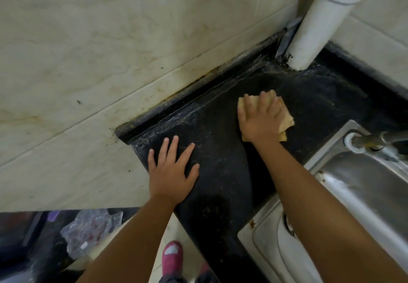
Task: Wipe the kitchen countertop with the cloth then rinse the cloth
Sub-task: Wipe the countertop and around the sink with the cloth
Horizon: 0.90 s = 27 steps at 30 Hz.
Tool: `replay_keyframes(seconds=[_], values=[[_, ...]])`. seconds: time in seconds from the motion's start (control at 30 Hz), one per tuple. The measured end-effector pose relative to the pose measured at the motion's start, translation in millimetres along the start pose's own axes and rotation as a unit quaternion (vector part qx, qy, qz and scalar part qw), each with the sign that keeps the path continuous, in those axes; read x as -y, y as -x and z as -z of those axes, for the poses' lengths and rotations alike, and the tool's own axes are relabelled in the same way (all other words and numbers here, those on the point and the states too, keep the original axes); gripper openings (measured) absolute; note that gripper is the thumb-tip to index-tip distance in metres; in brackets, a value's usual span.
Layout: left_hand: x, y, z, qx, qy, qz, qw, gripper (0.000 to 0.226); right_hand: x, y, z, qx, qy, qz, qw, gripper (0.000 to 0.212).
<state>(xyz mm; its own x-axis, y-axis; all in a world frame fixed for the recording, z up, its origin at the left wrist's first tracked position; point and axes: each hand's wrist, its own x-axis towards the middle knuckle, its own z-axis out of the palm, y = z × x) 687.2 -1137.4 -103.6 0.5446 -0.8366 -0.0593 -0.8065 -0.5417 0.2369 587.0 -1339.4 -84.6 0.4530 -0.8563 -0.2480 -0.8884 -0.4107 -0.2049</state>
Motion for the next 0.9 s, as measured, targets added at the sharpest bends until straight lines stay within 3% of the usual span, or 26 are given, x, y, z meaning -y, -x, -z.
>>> replay_keyframes(seconds=[0.13,0.23,0.33,0.4,0.5,0.53,0.63,0.73,0.9], values=[[3,-3,3,0.02,0.004,0.003,1.0,0.08,23,18,-14,0.045,0.094,0.203,0.974,0.051],[3,1,1,0.018,0.011,-0.001,1.0,0.078,12,51,-17,0.086,0.138,0.348,0.923,0.077],[2,3,1,0.019,0.004,-0.008,1.0,0.075,-28,66,-15,0.123,0.126,0.412,0.894,0.084],[0,5,3,0.027,-0.008,-0.009,1.0,0.075,-56,60,-1,0.124,0.161,0.388,0.899,0.077],[-5,4,5,0.027,-0.006,-0.007,1.0,0.071,-94,34,18,0.08,0.188,0.241,0.949,0.101],[-6,3,6,0.028,-0.004,-0.004,1.0,0.069,-99,27,21,0.076,0.162,0.17,0.969,0.101],[-9,-2,8,0.028,-0.006,-0.015,0.999,0.059,-74,7,31,0.071,0.077,0.021,0.994,0.053],[-8,0,8,0.029,-0.04,-0.027,0.998,0.053,-19,-7,15,0.083,0.076,0.053,0.992,0.05],[4,-1,10,0.025,-0.036,-0.014,0.999,0.053,58,20,-11,0.092,0.116,0.253,0.956,0.05]])
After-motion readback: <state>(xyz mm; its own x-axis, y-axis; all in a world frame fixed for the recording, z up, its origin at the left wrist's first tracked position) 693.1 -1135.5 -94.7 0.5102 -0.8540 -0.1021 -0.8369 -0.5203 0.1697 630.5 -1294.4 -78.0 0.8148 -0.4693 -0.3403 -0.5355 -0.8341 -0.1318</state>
